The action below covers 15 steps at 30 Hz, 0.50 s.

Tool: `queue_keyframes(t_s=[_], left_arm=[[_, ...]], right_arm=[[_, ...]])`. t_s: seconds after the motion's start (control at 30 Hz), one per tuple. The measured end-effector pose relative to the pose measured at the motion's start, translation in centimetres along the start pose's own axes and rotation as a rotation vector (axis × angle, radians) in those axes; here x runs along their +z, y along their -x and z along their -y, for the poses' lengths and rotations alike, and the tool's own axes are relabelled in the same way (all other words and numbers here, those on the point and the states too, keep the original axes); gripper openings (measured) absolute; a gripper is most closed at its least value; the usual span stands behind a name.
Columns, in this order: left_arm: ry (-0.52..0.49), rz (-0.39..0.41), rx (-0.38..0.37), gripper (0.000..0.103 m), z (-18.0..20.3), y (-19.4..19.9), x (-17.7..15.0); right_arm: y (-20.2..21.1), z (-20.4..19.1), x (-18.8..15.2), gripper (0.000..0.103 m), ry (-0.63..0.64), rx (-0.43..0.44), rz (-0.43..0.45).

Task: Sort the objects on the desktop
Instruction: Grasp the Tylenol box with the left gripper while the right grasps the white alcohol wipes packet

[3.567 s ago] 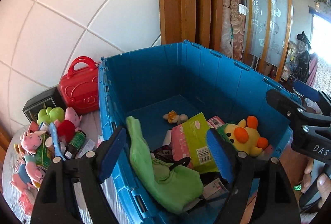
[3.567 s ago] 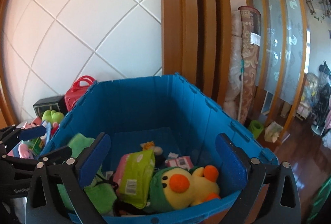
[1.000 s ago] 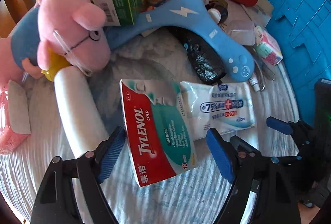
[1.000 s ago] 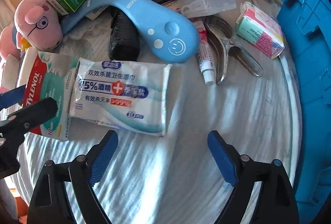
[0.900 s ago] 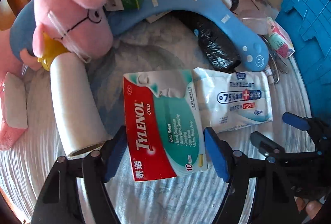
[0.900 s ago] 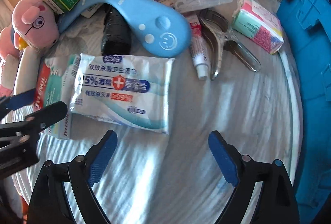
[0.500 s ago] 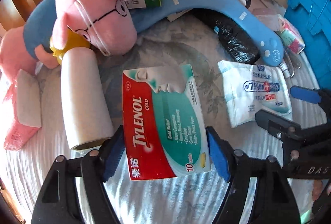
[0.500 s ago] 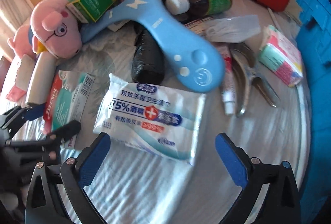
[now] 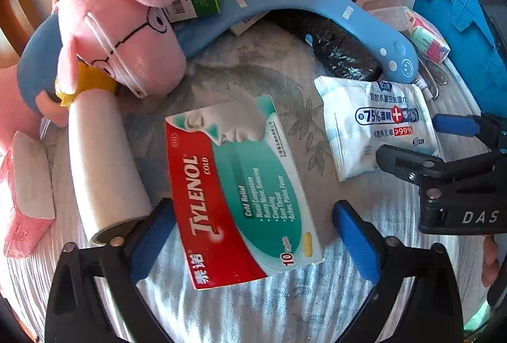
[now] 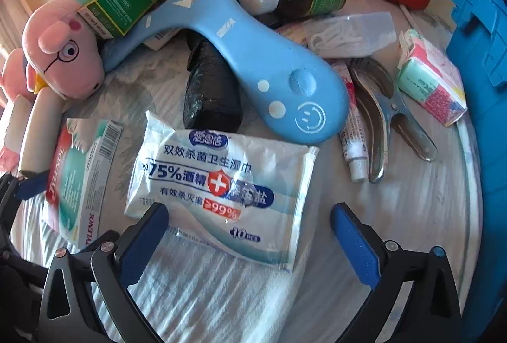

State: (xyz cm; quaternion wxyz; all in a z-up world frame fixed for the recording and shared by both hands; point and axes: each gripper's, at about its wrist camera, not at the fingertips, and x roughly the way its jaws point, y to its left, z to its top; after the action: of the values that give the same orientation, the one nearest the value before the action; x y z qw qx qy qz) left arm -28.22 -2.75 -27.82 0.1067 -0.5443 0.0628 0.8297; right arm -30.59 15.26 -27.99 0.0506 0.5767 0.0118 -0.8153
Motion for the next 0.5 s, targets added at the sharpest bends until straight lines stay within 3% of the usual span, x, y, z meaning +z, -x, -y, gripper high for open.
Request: queue_keyframes(t_s=[0.1, 0.2, 0.33, 0.47, 0.5], left_arm=[[0.037, 0.011, -0.002, 0.084, -1.1, 0.4, 0.3], [0.026, 0.015, 0.005, 0.084, -1.1, 0.5, 0.6], [0.037, 0.024, 0.004, 0.087, -1.2, 0.6, 0.9], [0.031, 0.043, 0.006, 0.088, -1.3, 0.7, 1.3], [0.026, 0.049, 0.003, 0.08, -2.0, 0.4, 1.1]], right_arm=[[1.8, 0.6, 0.0, 0.103, -0.069, 0.05, 0.03], [2.1, -0.3, 0.8, 0.103, -0.059, 0.07, 0.033], [-0.2, -1.4, 1.7, 0.103, -0.044, 0.012, -0.015], [-0.4, -1.7, 1.9, 0.103, -0.031, -0.021, 0.064], [-0.4, -1.6, 1.9, 0.103, -0.024, -0.016, 0.074]])
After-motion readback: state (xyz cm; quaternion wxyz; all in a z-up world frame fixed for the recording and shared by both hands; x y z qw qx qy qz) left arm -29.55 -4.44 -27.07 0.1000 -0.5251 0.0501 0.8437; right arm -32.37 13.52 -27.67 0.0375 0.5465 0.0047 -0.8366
